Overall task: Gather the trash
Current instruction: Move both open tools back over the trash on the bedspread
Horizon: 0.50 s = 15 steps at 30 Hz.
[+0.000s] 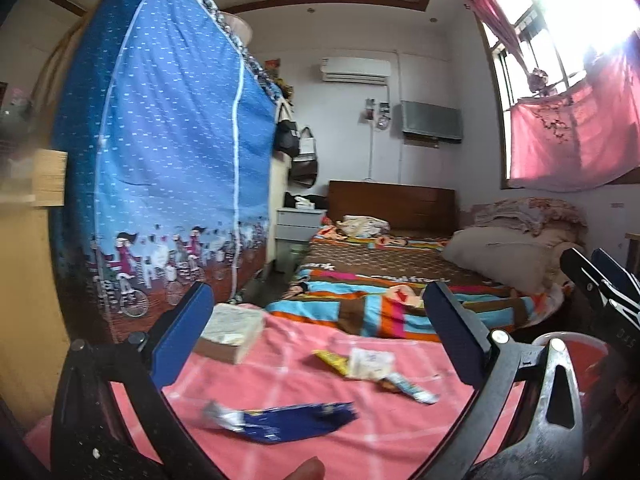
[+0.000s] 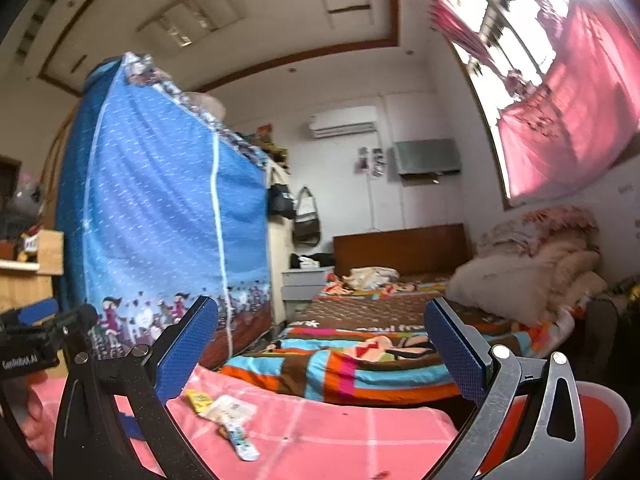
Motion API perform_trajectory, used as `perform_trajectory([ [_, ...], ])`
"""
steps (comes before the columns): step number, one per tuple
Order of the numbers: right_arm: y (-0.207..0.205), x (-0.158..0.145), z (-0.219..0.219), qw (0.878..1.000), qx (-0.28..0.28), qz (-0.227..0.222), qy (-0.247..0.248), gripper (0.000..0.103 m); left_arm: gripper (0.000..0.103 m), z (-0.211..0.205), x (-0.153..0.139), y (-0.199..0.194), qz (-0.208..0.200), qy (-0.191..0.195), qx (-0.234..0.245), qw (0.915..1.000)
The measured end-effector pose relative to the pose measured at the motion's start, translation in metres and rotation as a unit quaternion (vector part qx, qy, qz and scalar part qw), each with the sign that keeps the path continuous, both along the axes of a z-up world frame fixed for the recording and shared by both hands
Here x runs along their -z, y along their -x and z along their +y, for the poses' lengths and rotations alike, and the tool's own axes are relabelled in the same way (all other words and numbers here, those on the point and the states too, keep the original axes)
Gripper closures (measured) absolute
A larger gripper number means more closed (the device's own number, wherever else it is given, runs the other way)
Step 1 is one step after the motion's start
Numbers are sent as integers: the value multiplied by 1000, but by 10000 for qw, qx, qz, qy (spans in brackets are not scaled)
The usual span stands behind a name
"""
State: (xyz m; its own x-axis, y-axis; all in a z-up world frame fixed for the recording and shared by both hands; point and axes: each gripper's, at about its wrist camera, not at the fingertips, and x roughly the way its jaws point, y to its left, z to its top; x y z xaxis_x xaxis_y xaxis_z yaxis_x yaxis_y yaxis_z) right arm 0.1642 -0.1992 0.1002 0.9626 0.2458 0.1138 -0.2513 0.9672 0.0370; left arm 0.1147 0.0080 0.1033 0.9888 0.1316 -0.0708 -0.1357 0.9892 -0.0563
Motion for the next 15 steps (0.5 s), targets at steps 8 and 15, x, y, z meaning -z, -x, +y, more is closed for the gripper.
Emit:
perform_trajectory([
  [8, -9, 20, 44, 9975, -307, 206, 608, 0, 5, 36, 19, 3, 248, -152, -166, 9994],
  [15, -37, 44, 66, 9889, -562, 1051, 888, 0, 5, 52, 38, -34, 1503, 87, 517, 9872],
])
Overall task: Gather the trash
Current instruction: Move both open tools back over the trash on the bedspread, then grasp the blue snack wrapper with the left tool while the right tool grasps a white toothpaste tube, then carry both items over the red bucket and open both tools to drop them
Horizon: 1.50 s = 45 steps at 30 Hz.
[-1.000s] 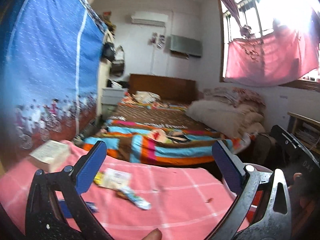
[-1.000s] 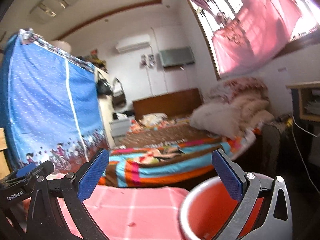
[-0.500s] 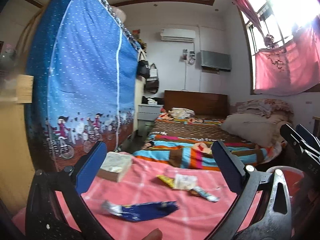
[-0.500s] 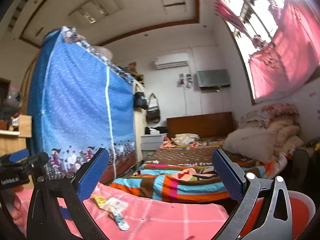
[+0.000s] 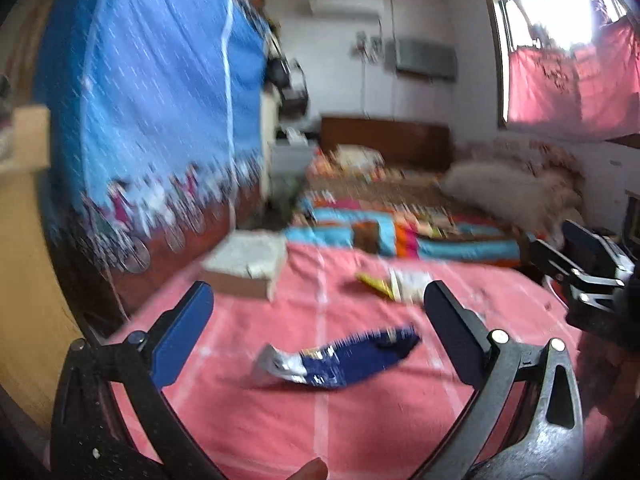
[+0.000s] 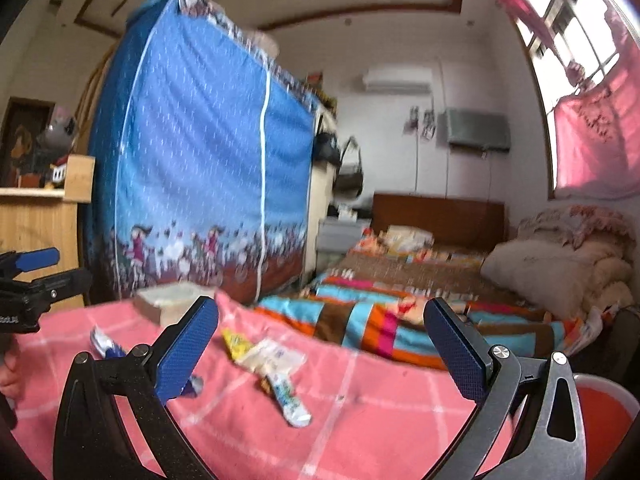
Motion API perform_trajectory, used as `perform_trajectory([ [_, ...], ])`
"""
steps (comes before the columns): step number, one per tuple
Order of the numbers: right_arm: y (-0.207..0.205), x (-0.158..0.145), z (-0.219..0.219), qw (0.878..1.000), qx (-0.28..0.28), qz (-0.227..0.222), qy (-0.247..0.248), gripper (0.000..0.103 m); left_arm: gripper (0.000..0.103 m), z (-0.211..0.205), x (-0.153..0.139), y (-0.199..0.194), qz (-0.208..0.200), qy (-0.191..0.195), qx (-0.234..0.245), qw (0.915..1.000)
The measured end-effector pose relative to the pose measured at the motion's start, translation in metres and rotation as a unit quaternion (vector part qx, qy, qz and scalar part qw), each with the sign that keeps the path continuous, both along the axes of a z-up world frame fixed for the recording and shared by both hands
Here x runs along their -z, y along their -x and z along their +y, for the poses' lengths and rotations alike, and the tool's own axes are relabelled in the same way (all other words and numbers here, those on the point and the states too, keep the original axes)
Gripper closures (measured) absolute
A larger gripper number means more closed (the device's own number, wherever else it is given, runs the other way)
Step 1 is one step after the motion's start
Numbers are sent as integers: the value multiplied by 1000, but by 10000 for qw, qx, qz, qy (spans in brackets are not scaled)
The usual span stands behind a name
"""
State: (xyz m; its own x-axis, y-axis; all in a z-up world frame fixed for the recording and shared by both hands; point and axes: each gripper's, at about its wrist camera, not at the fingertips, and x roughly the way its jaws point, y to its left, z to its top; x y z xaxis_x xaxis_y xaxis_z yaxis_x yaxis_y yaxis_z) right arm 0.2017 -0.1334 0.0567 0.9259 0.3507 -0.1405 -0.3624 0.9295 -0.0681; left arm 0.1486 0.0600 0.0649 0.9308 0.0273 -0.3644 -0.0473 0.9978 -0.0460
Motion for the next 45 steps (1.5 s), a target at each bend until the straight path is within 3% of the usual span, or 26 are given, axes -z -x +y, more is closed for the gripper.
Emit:
perform_trajectory([
  [6, -35, 21, 9, 9920, -118, 1236, 219, 1, 6, 0, 22, -45, 1315, 172, 557, 9896],
  [9, -51, 33, 12, 9815, -224, 1863, 379, 18, 8, -5, 38, -58, 1875, 84, 818, 9788],
  [14, -76, 55, 11, 9593, -422, 2767, 374, 34, 11, -14, 45, -57, 2047, -331, 1018, 9730],
  [17, -85, 61, 13, 9504, -537, 3043, 347, 36, 18, -19, 46, -57, 2163, -541, 1081, 9688],
  [19, -87, 62, 16, 9476, -591, 3112, 425, 38, 25, -24, 48, -58, 2229, -709, 1076, 9663],
  [22, -87, 64, 22, 9454, -570, 3152, 607, 56, 36, -33, 50, -59, 2329, -1022, 1103, 9608],
  [24, -86, 65, 22, 9449, -582, 3158, 638, 62, 44, -39, 52, -59, 2376, -1211, 1143, 9570],
  [25, -85, 64, 21, 9450, -589, 3153, 633, 67, 62, -40, 55, -61, 2448, -1229, 1261, 9535],
  [26, -84, 64, 21, 9452, -586, 3150, 628, 74, 72, -43, 57, -62, 2573, -1092, 1466, 9489],
  [31, -82, 65, 19, 9461, -585, 3129, 600, 80, 79, -47, 55, -63, 2561, -1036, 1448, 9501],
  [40, -73, 58, 2, 9524, -648, 2974, 170, 82, 90, -36, 52, -66, 2500, 70, 1239, 9603],
  [45, -57, 46, -9, 9636, -729, 2570, -79, 82, 91, -43, 42, -59, 2038, 472, 1116, 9715],
])
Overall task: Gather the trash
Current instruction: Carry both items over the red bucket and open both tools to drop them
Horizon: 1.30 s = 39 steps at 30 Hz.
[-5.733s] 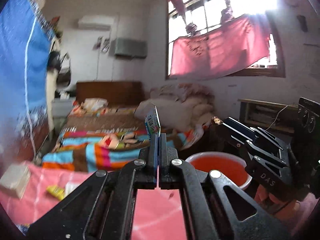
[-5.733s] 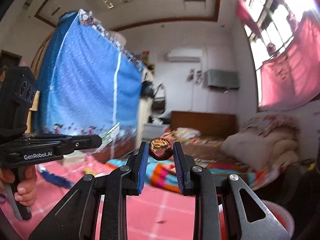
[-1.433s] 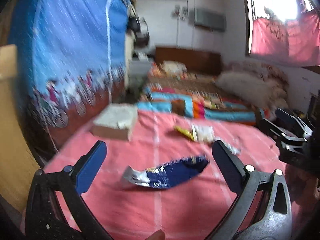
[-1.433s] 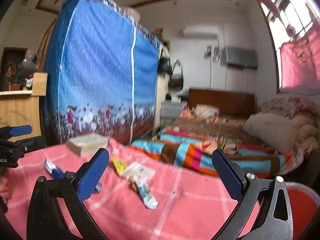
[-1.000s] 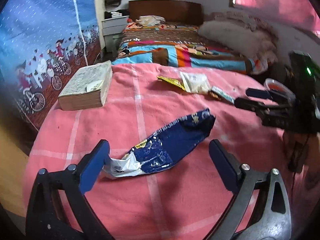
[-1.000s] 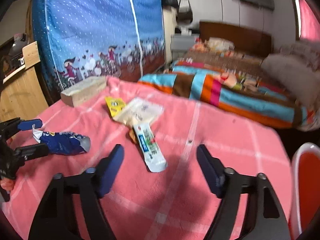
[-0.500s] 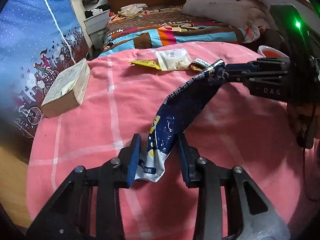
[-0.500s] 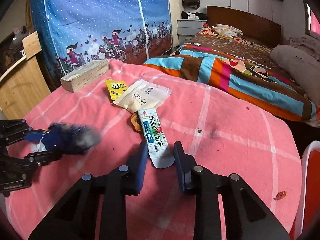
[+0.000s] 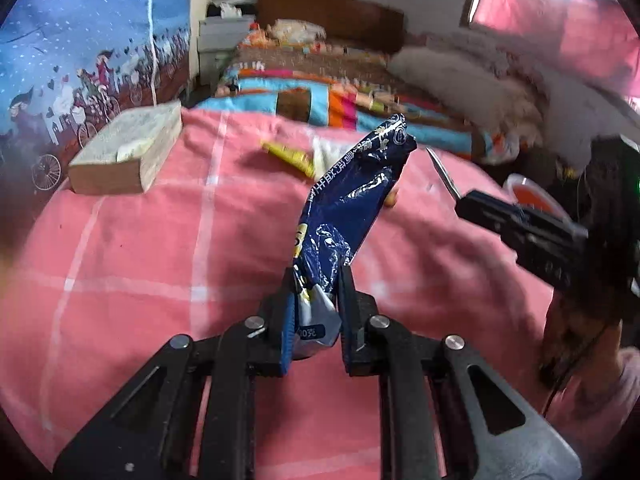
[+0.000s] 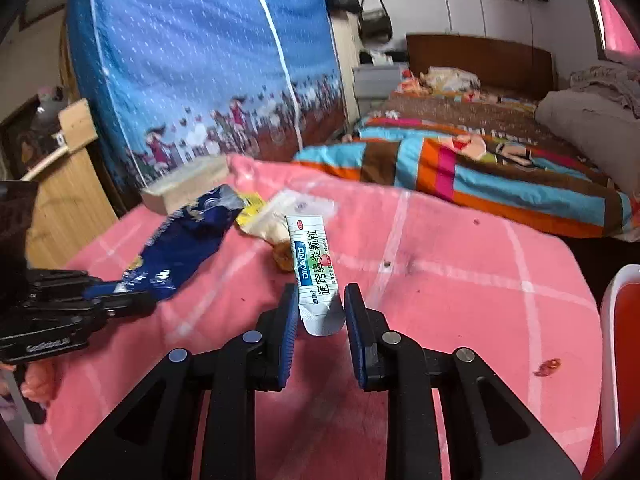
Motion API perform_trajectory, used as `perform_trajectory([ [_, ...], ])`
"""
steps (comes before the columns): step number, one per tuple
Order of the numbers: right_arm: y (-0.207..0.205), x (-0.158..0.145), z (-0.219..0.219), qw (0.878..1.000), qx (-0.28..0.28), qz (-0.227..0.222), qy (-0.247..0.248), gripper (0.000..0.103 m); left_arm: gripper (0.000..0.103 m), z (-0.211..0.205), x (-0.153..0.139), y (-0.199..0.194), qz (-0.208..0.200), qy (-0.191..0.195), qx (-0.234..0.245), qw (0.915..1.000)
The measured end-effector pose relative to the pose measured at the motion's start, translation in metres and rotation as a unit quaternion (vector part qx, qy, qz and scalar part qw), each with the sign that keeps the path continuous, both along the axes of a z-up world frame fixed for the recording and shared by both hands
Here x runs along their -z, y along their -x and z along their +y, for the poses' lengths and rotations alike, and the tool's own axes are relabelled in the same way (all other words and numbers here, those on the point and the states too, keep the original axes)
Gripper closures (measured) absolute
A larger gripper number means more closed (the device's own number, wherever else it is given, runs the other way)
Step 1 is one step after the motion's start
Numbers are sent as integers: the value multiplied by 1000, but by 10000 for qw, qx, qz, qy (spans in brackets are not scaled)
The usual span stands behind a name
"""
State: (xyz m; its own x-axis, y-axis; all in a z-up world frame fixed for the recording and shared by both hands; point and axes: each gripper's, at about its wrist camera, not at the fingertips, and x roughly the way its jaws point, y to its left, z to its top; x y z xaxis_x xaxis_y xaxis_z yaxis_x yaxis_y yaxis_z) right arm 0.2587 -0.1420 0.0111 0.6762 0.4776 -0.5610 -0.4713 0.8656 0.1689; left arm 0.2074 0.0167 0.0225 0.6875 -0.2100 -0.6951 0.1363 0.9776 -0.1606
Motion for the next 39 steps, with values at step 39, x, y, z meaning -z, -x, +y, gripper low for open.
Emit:
perform_trajectory([
  [39, 83, -51, -251, 9161, 3452, -2032, -167, 82, 90, -287, -49, -19, -2248, 491, 2247, 9469],
])
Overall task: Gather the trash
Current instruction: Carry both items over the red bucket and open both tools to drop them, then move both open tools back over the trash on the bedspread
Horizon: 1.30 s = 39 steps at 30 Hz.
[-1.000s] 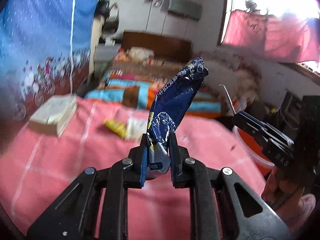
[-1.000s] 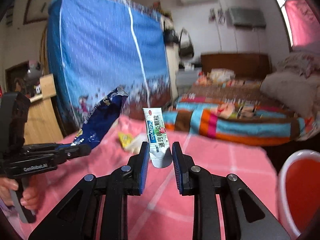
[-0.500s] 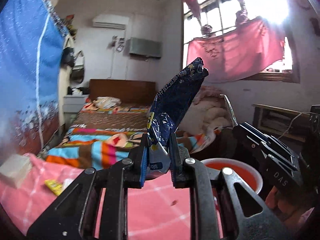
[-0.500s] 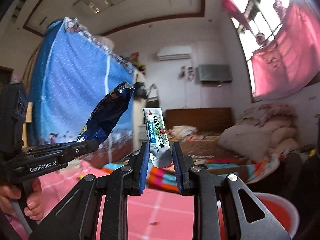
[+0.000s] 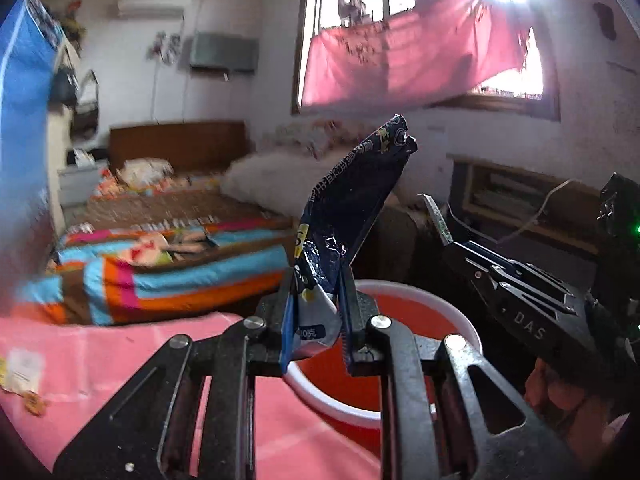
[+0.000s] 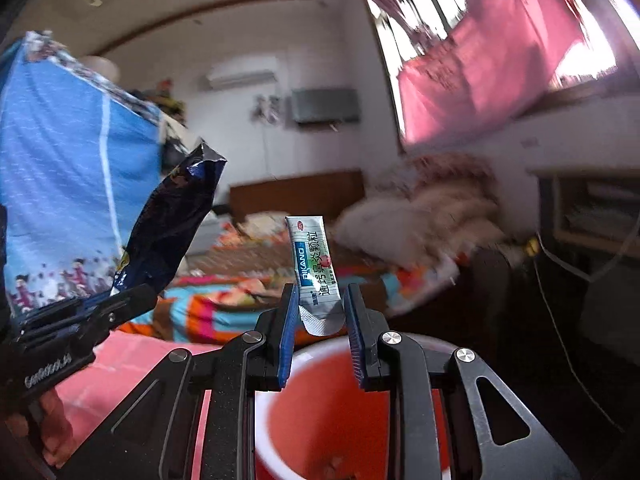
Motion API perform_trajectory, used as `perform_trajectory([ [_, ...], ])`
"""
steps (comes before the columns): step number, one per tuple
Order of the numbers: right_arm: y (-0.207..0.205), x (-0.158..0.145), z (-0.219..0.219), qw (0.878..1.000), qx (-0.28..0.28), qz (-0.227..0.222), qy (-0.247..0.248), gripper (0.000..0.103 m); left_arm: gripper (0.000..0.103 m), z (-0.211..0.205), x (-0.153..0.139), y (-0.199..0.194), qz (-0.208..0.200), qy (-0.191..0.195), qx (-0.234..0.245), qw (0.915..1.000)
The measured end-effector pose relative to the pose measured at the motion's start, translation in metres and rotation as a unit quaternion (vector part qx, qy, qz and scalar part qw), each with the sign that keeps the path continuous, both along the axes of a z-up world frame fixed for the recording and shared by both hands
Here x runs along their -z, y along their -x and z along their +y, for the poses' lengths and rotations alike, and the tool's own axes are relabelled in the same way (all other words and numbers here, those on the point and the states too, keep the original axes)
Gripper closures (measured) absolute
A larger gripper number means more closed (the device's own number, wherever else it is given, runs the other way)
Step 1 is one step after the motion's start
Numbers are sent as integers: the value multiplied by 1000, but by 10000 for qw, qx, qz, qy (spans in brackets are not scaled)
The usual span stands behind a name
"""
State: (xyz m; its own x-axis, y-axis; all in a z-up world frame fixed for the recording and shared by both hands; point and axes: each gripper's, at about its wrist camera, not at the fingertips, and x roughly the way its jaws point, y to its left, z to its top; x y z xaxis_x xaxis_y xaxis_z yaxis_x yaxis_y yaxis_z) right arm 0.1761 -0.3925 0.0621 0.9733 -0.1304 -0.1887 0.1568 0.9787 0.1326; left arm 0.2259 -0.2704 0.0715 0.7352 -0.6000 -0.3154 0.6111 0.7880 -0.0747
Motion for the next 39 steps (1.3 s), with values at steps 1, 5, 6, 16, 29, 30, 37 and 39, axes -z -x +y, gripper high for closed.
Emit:
perform_trajectory([
  [1, -3, 4, -8, 9999, 73, 128, -65, 82, 90, -8, 4, -6, 162, -44, 37, 9999],
  [5, -9, 20, -24, 9982, 241, 511, -181, 82, 90, -29, 17, -25, 753, -116, 144, 9970],
  [6, -12, 24, -28, 9973, 276, 642, -214, 82, 90, -33, 21, -28, 880, -136, 163, 9959],
  [16, -20, 62, -48, 9861, 272, 1534, -583, 81, 90, -63, 59, -52, 2009, -656, 242, 9771],
  [29, -30, 86, -62, 9701, 299, 2228, -919, 80, 85, -76, 76, -59, 2521, -992, 213, 9624],
  [30, -31, 87, -64, 9693, 303, 2255, -937, 80, 85, -76, 77, -60, 2531, -999, 210, 9620],
  [37, -28, 87, -65, 9668, 318, 2317, -1035, 65, 70, -67, 74, -64, 2584, -851, 109, 9622],
  [39, -27, 85, -65, 9672, 323, 2288, -1052, 61, 66, -63, 71, -63, 2523, -791, 52, 9644],
])
